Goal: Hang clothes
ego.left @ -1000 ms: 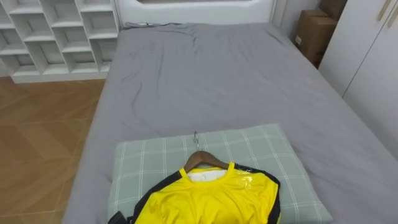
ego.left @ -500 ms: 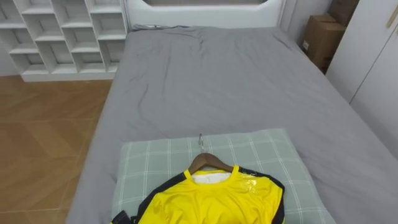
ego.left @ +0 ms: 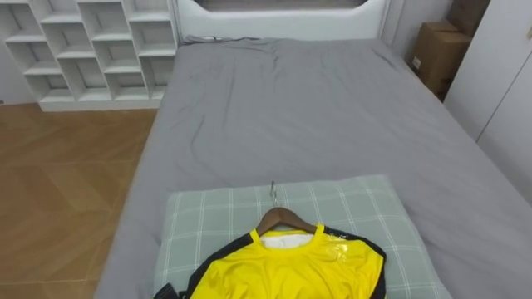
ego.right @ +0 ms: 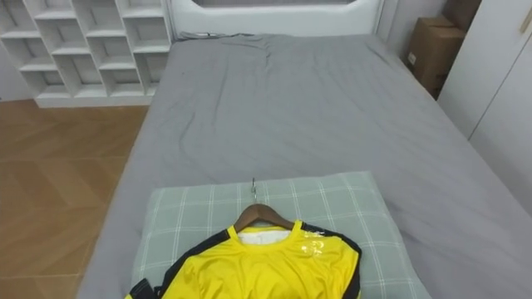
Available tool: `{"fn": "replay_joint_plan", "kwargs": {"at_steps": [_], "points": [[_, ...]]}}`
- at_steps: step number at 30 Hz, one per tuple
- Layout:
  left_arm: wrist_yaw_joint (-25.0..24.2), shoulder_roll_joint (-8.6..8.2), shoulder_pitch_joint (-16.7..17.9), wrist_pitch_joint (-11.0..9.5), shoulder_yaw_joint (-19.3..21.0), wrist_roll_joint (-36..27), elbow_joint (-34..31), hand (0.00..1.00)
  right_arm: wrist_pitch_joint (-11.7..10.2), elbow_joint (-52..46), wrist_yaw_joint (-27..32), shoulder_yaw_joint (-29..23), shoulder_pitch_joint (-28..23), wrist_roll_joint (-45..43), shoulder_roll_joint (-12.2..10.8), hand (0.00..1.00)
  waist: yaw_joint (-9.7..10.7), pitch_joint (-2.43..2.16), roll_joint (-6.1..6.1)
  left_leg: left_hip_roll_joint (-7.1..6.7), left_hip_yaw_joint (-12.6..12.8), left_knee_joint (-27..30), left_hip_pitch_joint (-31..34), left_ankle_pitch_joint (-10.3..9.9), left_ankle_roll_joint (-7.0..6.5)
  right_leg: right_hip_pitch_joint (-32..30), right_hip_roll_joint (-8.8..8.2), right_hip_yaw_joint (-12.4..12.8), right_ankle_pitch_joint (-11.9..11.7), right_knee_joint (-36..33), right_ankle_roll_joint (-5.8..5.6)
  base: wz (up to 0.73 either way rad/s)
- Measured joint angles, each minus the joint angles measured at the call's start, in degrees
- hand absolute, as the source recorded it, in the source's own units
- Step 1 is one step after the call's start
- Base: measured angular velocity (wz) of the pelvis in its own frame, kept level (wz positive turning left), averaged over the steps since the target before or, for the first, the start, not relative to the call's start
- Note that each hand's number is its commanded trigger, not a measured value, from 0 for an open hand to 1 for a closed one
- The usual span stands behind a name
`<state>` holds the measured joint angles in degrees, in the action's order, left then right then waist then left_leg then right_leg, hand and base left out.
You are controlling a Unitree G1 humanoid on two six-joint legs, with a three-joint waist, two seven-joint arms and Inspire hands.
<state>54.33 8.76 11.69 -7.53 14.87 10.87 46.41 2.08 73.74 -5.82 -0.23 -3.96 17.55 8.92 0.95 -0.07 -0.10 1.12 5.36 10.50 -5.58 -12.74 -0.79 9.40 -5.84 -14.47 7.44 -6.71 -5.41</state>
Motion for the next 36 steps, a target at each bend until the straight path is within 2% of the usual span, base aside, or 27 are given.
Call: {"fn": "replay_joint_plan", "kwargs": {"at_steps": [2,5,8,11,13,18,22,24,26,31,36], "points": [[1.37,0.01,-0.01,0.05,-0.05,4.35,-2.54,0.0,0.09,0.0,0.54,0.0,0.0,-0.11,0.16,0.0,-0.21,-0.03,0.03,0.0,0.0,0.02,0.05,0.0,0.0,-0.06,0.0,-0.08,0.0,0.01,0.0,0.0],[2.23,0.23,-0.16,0.06,-0.44,6.94,-7.22,0.0,0.09,0.01,1.24,0.01,0.11,-1.05,0.19,0.0,-0.02,-0.16,0.22,-0.01,-0.23,0.25,0.57,0.0,0.0,-0.35,0.0,-0.21,0.0,0.01,0.0,0.03],[3.55,0.66,-0.89,0.18,-1.48,8.91,-8.9,0.0,0.24,0.05,1.8,-0.04,0.12,-2.39,0.32,0.0,0.39,-0.58,0.9,-0.05,-0.56,0.34,0.98,0.0,0.0,-0.44,0.0,-0.61,0.0,0.01,0.0,0.06],[3.7,0.75,-1.24,0.45,-1.88,13.9,-12.09,0.0,0.43,0.03,1.95,-0.02,0.14,-2.17,0.37,0.0,0.69,-0.67,1.06,-0.05,-0.81,0.36,1.05,0.04,0.05,-0.39,0.01,-0.52,0.0,0.01,0.01,0.03],[3.82,1.46,-1.58,0.49,-3.13,16.48,-12.8,0.0,0.38,0.03,1.94,0.11,0.44,-2.13,0.37,0.0,0.76,-0.7,1.12,-0.06,-0.84,0.38,1.04,0.04,0.05,-0.34,0.01,-0.51,0.08,0.01,0.14,0.0],[3.82,1.76,-2.4,1.01,-6.53,21.92,-15.0,0.0,-0.19,0.03,2.03,0.33,0.72,-2.2,0.37,0.0,1.29,-0.54,1.27,-0.06,-0.85,0.45,1.03,0.04,0.05,-0.31,0.0,0.26,0.09,0.02,0.16,0.0],[3.84,1.75,-3.56,1.01,-8.72,23.69,-15.0,0.0,-0.84,0.03,2.11,0.74,0.79,-2.16,0.44,0.0,2.06,-0.04,1.57,-0.05,-0.61,0.43,1.03,0.04,0.05,-0.48,0.0,0.16,0.09,0.04,0.16,-0.03],[3.84,1.75,-3.74,1.0,-9.49,25.11,-15.01,0.0,-0.84,0.03,2.02,0.71,0.75,-2.15,0.44,0.0,2.36,-0.01,1.65,-0.04,-0.5,0.36,1.04,0.04,0.05,-0.58,0.0,0.15,0.09,0.07,0.16,-0.02],[3.81,1.75,-4.02,1.45,-10.86,26.49,-15.01,0.0,-0.83,0.04,1.86,1.02,0.85,-2.12,0.6,0.0,3.51,0.01,1.72,-0.05,-0.67,0.32,1.15,0.04,0.05,-0.57,0.01,0.33,0.1,0.1,0.16,0.02],[3.5,1.7,-5.58,2.99,-12.94,31.6,-15.07,0.0,-0.81,0.07,0.82,1.19,0.95,-1.75,0.65,0.0,3.81,-0.03,1.66,-0.04,-0.63,0.24,1.18,0.04,0.05,-0.74,0.04,1.13,0.1,0.11,0.16,0.0],[2.72,1.66,-6.93,3.83,-13.08,37.26,-15.83,0.0,-0.82,0.02,-0.02,1.11,0.92,-1.28,0.64,0.0,4.45,-0.06,1.61,-0.07,-0.59,0.26,1.11,0.04,0.05,-0.67,0.04,2.3,0.1,0.09,0.16,0.0]]}}
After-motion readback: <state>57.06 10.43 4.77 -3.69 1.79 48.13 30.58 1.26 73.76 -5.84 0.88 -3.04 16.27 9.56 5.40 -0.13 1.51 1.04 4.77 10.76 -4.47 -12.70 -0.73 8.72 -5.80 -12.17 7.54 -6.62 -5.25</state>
